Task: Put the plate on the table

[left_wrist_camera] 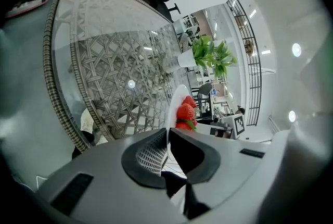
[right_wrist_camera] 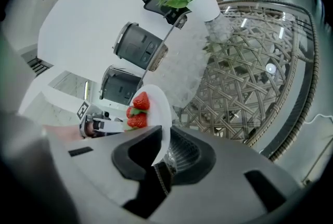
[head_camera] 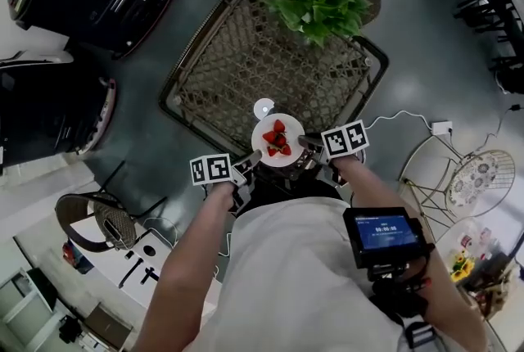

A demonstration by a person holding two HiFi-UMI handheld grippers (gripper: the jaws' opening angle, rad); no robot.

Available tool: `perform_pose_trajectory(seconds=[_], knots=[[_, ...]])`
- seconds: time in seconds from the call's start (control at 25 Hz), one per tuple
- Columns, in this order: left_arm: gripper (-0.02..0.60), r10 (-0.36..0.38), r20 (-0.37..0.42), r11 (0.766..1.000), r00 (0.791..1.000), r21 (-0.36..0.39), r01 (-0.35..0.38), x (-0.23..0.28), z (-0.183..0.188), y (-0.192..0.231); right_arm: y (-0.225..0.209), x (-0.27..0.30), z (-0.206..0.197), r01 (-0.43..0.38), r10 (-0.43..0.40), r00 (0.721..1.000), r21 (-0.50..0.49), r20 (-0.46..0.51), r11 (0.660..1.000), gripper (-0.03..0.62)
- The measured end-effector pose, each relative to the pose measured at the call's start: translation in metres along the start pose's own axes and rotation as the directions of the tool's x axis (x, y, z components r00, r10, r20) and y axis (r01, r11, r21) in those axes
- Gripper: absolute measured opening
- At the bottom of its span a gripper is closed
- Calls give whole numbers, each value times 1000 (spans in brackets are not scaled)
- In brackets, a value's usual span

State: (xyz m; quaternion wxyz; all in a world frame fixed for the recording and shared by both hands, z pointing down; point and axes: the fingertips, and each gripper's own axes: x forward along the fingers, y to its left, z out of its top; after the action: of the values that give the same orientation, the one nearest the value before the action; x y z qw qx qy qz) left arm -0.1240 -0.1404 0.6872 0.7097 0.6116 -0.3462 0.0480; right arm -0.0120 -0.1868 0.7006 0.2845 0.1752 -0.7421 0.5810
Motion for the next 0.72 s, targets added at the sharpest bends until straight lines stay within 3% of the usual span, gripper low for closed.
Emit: perform_pose_trajectory(seconds=[0.72], knots=[[12,55,-36,997,998,49,-53,32,44,7,-33,10,38,59,-60,997,46,39,997,34]])
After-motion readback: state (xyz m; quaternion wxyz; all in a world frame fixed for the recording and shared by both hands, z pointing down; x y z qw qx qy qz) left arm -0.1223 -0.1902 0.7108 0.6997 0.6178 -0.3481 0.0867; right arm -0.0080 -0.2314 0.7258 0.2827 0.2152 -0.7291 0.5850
